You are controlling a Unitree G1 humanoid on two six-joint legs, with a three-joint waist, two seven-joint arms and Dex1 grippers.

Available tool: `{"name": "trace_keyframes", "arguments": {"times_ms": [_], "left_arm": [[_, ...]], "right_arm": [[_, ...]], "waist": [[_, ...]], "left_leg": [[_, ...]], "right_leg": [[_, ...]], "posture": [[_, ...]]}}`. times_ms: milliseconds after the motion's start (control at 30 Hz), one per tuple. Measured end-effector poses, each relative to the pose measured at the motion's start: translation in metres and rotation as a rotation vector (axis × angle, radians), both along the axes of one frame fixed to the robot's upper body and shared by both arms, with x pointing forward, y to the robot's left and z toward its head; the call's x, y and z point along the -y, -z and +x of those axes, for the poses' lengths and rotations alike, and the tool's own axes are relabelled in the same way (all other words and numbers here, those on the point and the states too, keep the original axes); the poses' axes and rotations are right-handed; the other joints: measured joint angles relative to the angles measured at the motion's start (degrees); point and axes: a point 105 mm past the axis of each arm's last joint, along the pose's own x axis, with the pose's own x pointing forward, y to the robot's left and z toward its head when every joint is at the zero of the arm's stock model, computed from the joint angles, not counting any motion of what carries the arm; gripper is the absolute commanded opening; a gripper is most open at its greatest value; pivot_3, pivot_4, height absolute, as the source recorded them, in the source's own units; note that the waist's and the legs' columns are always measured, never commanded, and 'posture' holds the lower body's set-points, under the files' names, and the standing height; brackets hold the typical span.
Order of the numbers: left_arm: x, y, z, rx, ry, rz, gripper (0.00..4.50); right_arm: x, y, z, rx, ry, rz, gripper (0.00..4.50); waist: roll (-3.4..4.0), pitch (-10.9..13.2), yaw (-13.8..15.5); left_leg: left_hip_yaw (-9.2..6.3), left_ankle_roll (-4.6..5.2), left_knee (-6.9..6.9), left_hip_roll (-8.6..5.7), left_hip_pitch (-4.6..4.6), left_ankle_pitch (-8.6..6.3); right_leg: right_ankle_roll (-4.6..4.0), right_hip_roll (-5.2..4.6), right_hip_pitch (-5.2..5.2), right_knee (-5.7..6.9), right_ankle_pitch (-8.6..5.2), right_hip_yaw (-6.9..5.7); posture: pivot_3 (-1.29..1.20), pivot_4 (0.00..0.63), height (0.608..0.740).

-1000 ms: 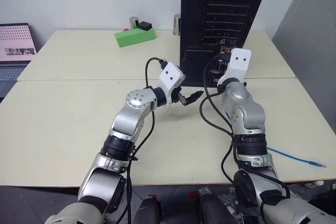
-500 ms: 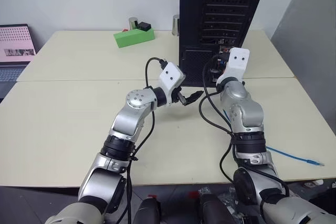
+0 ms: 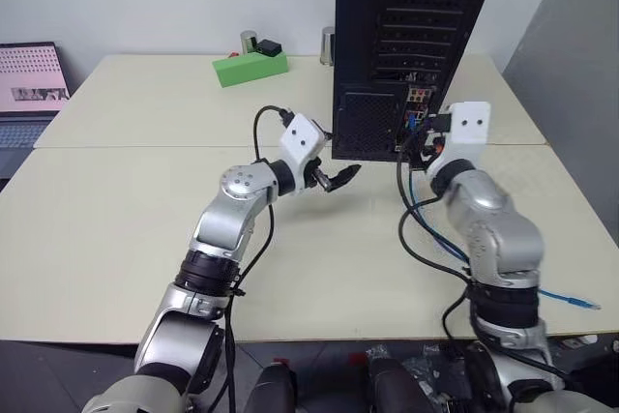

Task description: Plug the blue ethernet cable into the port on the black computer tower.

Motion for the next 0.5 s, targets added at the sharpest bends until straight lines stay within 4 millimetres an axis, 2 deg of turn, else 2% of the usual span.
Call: {"name": "trace_keyframes", "arguments": {"times_ms": [133, 233, 500], "left_arm": [[-0.016, 0.0, 0.0, -0.013, 0.015, 0.068, 4.5], [-0.02, -0.001, -0.004, -0.055, 0.059, 0.051, 4.5], [-0.029, -0.011, -0.015, -0.077, 0.158, 0.065, 4.5]], "right_arm": [[0.019, 0.0, -0.015, -0.036, -0.133, -0.066, 4.46], [0.033, -0.004, -0.025, -0.05, -0.2, -0.117, 4.46], [0.039, -0.007, -0.042, -0.078, -0.346, -0.171, 4.46]], "waist": [[0.0, 0.0, 0.1], [0.0, 0.0, 0.2], [0.0, 0.0, 0.1]], "left_leg": [[0.01, 0.0, 0.0, -0.01, -0.04, 0.0], [0.0, 0.01, 0.0, -0.01, -0.04, -0.01], [0.01, 0.01, 0.01, 0.0, -0.03, 0.0]], "right_leg": [[0.0, -0.01, 0.01, -0.08, 0.0, 0.0], [0.0, -0.01, 0.01, -0.08, 0.0, -0.01], [0.01, 0.0, 0.02, -0.08, 0.0, 0.0]], "posture": [[0.0, 0.15, 0.74], [0.0, 0.15, 0.74], [0.0, 0.15, 0.74]]}}
